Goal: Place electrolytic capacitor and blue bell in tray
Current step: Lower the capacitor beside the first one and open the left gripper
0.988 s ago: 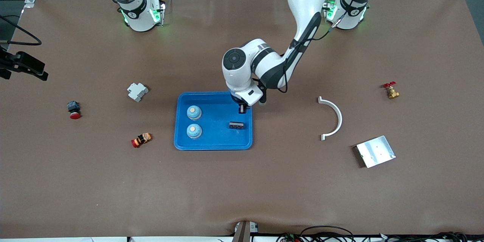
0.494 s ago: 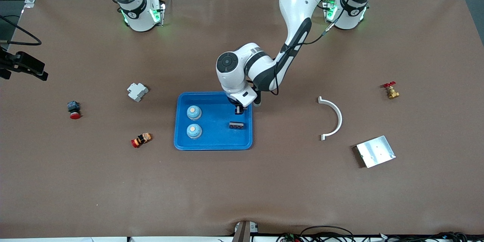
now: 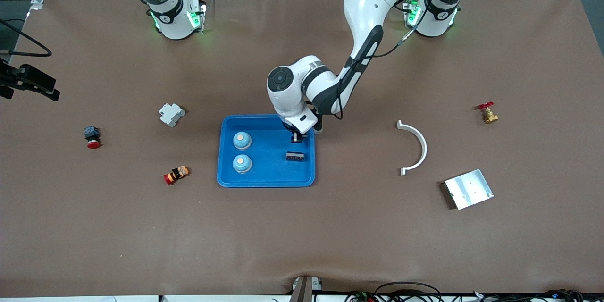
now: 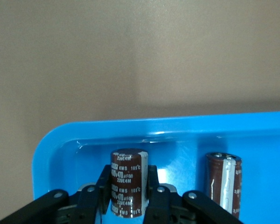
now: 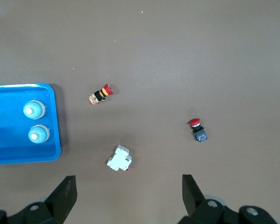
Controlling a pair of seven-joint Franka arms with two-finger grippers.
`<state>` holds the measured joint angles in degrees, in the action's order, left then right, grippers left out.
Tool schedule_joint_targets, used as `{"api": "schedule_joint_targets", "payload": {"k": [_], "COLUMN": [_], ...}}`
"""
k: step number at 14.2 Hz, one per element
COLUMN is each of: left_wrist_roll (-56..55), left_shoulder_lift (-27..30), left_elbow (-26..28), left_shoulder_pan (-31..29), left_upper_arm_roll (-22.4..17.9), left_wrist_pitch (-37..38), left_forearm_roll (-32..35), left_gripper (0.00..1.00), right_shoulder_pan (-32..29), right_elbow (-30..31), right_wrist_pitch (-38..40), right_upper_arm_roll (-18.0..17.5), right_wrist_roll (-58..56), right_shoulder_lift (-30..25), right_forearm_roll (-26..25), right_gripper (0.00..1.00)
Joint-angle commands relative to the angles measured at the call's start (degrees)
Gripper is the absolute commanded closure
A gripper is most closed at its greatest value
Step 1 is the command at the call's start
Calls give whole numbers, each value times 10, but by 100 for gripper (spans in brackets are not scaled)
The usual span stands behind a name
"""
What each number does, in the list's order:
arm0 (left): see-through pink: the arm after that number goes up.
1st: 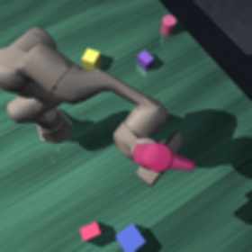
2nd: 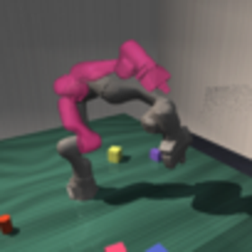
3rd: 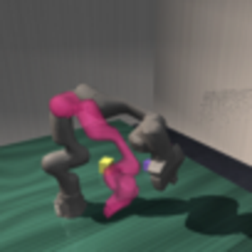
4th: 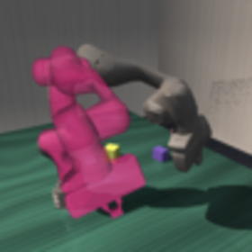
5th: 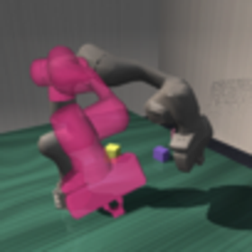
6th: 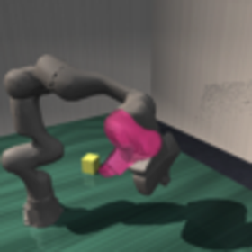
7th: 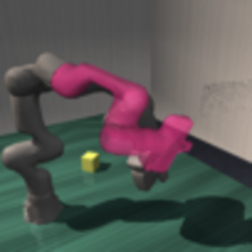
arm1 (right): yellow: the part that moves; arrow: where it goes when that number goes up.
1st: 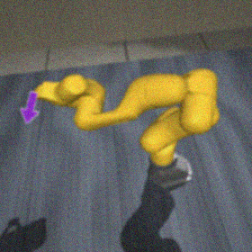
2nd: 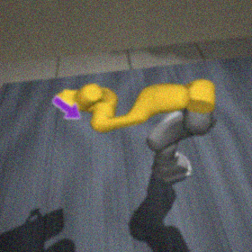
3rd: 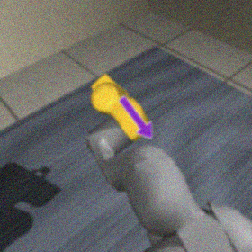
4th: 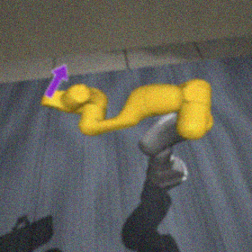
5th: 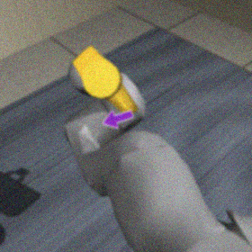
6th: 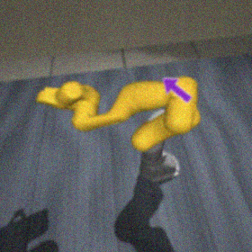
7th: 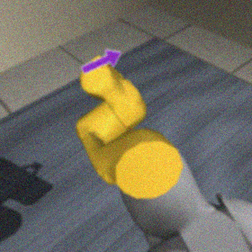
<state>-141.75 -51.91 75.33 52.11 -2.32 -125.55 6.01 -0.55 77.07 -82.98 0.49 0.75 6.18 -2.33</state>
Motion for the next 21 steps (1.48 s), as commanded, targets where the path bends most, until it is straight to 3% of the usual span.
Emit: {"api": "schedule_joint_targets", "payload": {"k": [1, 12, 15, 21], "left_wrist_roll": [-21, -20, -18, -17], "left_shoulder_lift": [-8, -14, -16, -25], "left_elbow": [-15, -12, -12, -12], "left_shoulder_pan": [14, 31, 31, 30], "left_upper_arm_roll": [-11, -11, -12, -15], "left_wrist_pitch": [0, 0, 0, -8], "left_forearm_roll": [11, 13, 14, 24], "left_gripper": [100, 100, 100, 100], "right_shoulder_pan": [-3, -2, -8, -11], "right_elbow": [-1, -1, 3, 4], "right_wrist_pitch": [7, 6, 7, 19], "right_upper_arm_roll": [-1, -1, 2, 2], "right_wrist_roll": [-1, 0, -1, -2], "right_shoulder_lift": [-6, -6, -7, -7], "right_forearm_roll": [7, 7, 43, 43], "right_gripper": [0, 0, 0, 0]}}
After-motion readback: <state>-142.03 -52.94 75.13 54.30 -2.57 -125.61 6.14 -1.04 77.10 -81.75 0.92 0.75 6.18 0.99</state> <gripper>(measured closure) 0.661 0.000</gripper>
